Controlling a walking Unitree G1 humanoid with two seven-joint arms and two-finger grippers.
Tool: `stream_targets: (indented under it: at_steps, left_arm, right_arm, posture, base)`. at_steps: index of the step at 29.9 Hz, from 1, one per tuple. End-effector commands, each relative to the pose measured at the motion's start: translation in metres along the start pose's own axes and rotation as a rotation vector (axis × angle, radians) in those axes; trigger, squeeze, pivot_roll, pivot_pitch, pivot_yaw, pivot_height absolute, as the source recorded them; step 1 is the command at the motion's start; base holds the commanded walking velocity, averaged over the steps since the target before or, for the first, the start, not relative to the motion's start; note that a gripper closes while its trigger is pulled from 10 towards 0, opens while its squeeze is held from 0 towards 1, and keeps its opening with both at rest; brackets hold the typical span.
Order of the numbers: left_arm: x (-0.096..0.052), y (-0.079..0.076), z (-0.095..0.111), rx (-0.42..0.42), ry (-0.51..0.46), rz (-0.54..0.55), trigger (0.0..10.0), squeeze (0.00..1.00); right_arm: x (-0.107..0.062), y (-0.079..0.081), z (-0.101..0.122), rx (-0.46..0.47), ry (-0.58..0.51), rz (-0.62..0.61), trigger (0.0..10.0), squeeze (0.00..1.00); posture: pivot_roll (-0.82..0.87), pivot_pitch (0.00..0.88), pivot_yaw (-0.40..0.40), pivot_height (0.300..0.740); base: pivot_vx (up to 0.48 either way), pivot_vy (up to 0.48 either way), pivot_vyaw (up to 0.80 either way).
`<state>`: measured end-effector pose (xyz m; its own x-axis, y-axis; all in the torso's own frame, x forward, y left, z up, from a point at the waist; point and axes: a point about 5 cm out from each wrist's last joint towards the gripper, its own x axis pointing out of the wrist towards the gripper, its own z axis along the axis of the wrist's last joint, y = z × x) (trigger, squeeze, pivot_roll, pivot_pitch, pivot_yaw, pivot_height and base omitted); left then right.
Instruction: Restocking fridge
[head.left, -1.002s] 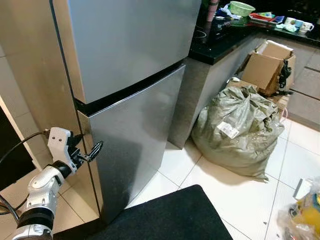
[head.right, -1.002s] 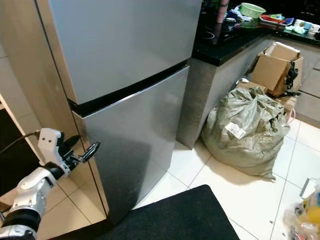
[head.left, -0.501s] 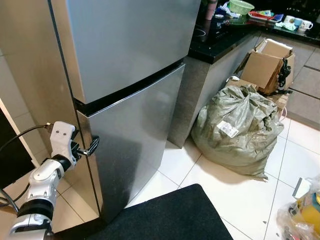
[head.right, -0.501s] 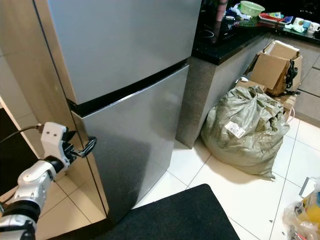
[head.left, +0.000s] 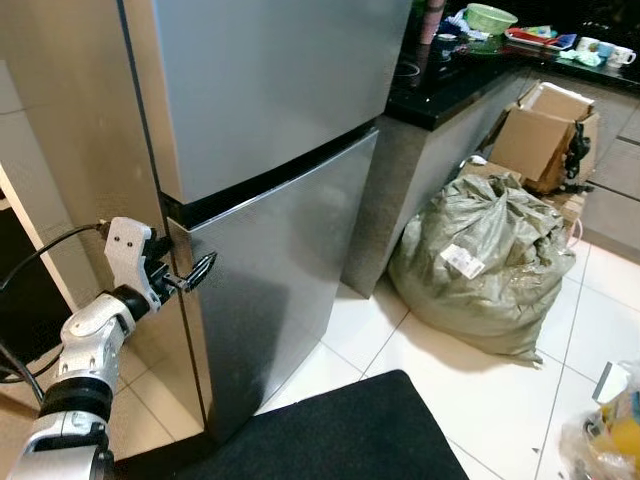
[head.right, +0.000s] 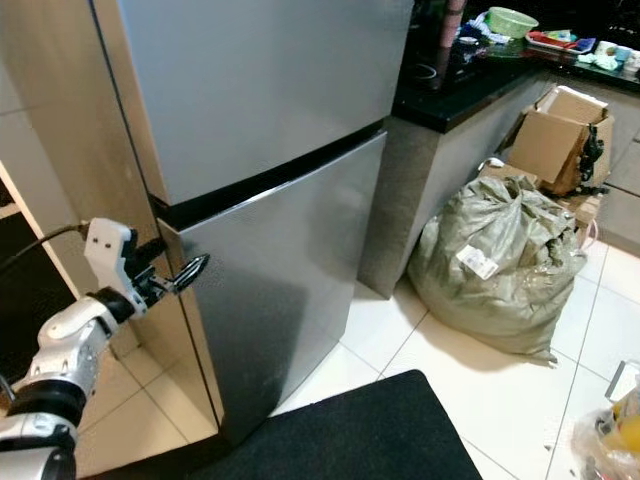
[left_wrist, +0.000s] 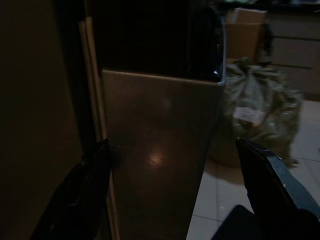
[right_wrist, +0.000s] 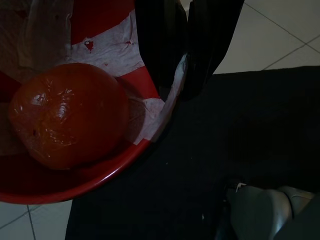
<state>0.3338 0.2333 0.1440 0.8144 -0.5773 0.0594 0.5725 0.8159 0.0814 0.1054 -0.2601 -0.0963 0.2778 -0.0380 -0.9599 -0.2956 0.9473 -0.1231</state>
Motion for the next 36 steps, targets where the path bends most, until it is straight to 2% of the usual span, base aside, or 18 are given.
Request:
stream_targets:
  at_steps: [1, 11, 14, 17, 19, 21, 22, 23, 24, 25, 26, 30, 36]
  left_arm:
    - [0.015, -0.036, -0.010, -0.011, 0.049, -0.268, 10.0, 0.00]
    - [0.012, -0.053, -0.021, -0.080, 0.075, -0.353, 10.0, 0.00]
    - [0.012, -0.069, -0.024, -0.112, 0.077, -0.413, 10.0, 0.00]
    - [0.015, -0.077, -0.025, -0.135, 0.068, -0.445, 10.0, 0.00]
    - [0.015, -0.077, -0.025, -0.135, 0.068, -0.445, 10.0, 0.00]
    - [0.020, -0.103, -0.023, -0.182, 0.037, -0.542, 10.0, 0.00]
    - [0.023, -0.120, -0.021, -0.205, 0.024, -0.610, 10.0, 0.00]
    - [0.024, -0.132, -0.020, -0.221, 0.015, -0.655, 10.0, 0.00]
    - [0.024, -0.132, -0.020, -0.221, 0.015, -0.655, 10.0, 0.00]
    - [0.026, -0.156, -0.016, -0.240, 0.000, -0.750, 10.0, 0.00]
    - [0.026, -0.161, -0.015, -0.244, -0.003, -0.770, 10.0, 0.00]
    - [0.026, -0.166, -0.010, -0.244, -0.012, -0.792, 10.0, 0.00]
    - [0.019, -0.139, -0.013, -0.204, 0.047, -0.700, 10.0, 0.00]
  right_arm:
    - [-0.001, -0.005, 0.000, -0.007, -0.002, -0.020, 10.0, 0.00]
    - [-0.001, -0.005, 0.001, -0.003, -0.004, -0.022, 10.0, 0.00]
    - [-0.001, -0.005, 0.001, -0.004, -0.005, -0.020, 10.0, 0.00]
    - [-0.001, -0.005, 0.001, -0.004, -0.005, -0.019, 10.0, 0.00]
    - [-0.001, -0.005, 0.001, -0.004, -0.005, -0.019, 10.0, 0.00]
    - [-0.001, -0.004, 0.001, -0.003, -0.004, -0.020, 10.0, 0.00]
    - [-0.001, -0.004, 0.000, -0.003, -0.003, -0.019, 10.0, 0.00]
    - [-0.001, -0.004, 0.000, -0.003, -0.002, -0.019, 10.0, 0.00]
    - [-0.001, -0.004, 0.000, -0.003, -0.002, -0.019, 10.0, 0.00]
    - [-0.001, -0.003, 0.000, -0.003, -0.001, -0.018, 10.0, 0.00]
    - [-0.001, -0.003, 0.000, -0.003, 0.000, -0.017, 10.0, 0.00]
    - [-0.001, -0.003, 0.000, -0.003, -0.001, -0.016, 10.0, 0.00]
    - [0.000, -0.002, 0.000, -0.002, -0.002, -0.015, 10.0, 0.00]
  posture:
    - [-0.11, 0.028, -0.090, 0.740]
    - [-0.11, 0.028, -0.090, 0.740]
    - [-0.11, 0.027, -0.090, 0.740]
    - [-0.11, 0.027, -0.090, 0.740]
    - [-0.11, 0.027, -0.090, 0.740]
    - [-0.10, 0.027, -0.089, 0.740]
    - [-0.10, 0.028, -0.090, 0.740]
    - [-0.10, 0.028, -0.090, 0.740]
    - [-0.10, 0.028, -0.090, 0.740]
    - [-0.10, 0.028, -0.090, 0.740]
    - [-0.10, 0.028, -0.090, 0.740]
    - [-0.10, 0.028, -0.090, 0.740]
    - [-0.10, 0.025, -0.085, 0.740]
  base:
    - [0.000, 0.000, 0.00]
    - [0.000, 0.000, 0.00]
    - [0.000, 0.000, 0.00]
    - [0.000, 0.000, 0.00]
    - [0.000, 0.000, 0.00]
    - [0.000, 0.000, 0.00]
    - [0.000, 0.000, 0.00]
    - [0.000, 0.000, 0.00]
    - [0.000, 0.000, 0.00]
    - [0.000, 0.000, 0.00]
    - [0.000, 0.000, 0.00]
    - [0.000, 0.000, 0.00]
    - [0.000, 0.000, 0.00]
